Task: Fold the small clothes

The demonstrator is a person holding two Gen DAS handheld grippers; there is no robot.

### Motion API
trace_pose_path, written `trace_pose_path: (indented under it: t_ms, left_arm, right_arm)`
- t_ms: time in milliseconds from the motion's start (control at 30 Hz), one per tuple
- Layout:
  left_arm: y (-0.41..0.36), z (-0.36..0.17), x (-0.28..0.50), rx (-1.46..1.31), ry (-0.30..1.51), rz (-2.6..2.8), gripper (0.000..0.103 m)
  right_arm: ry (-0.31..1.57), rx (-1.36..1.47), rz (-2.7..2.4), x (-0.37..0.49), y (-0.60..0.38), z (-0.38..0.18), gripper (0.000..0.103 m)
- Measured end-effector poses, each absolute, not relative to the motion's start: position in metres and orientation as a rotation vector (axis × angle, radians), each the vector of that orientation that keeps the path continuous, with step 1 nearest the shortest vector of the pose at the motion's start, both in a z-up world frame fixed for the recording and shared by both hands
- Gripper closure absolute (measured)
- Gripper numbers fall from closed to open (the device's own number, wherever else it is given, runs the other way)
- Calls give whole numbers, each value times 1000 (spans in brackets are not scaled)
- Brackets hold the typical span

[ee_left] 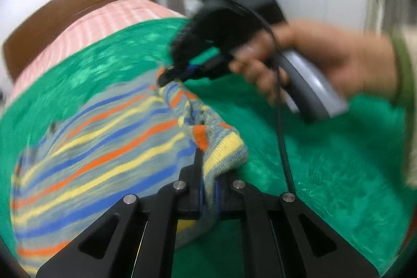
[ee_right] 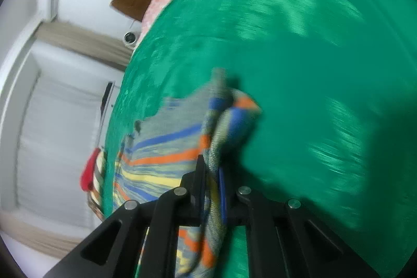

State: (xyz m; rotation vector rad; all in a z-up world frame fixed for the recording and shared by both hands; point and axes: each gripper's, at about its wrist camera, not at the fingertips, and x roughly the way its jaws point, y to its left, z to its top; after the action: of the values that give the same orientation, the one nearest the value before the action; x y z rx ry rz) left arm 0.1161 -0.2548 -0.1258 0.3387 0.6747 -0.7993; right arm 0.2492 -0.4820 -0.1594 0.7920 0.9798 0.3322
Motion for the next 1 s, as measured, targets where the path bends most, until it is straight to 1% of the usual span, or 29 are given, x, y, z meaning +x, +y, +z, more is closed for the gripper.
trace_pose_path:
  t_ms: [167,267,367,467,533,567,600,633,667,700,800,867,933,967,1000]
  left_arm:
    - [-153,-97,138,64,710,-731,99]
    - [-93,-96,147,-36,749,-651,99]
    - [-45,-106,160,-73,775,-551,99]
    - [-13,-115,171,-102,800,-471,98]
    - [2,-121,180,-101,822,-419,97]
    - [8,-124,183,-99,829,-396,92]
    - [15,-128,187,-93,859,-372,73]
    - [21,-130,187,-90,884,-364,60]
    - [26,-133,188,-87,901,-351,39]
    - [33,-131,184,-93,892,-346,31]
    - [48,-123,178,-122,846,-383,28]
    - [48,-122,183,-147,838,-396,28]
    - [47,-120,191,-161,832,-394,28]
    - [45,-122,195,-160,831,-386,30]
    - [43,-124,201,-157,842,-366,46]
  right_arm:
    - [914,663,466,264,-414,-89,94]
    - [917,592,546,287,-348,-66,94]
    - [945,515,595,313,-280,-65,94]
    - [988,442,624,339,-200,-80,94]
    - [1001,395,627,345,-163,-91,94]
    - [1008,384,618,350,-145,-100,91]
    - [1006,380,609,345,-139,-108,88]
    - [1007,367,586,348,-129,-117,79]
    - [1025,372,577,349,-123,-123,59]
    - [1042,400,577,352,-124,-126,52]
    - [967,487,584,333,-142,-115,51]
    - [909,435,570,314,-156,-97,51]
    - [879,306,574,289,-170,-78,51]
    - [871,225,596,269,-172,-71,54]
    - [865,173,620,255,-171,-69,55]
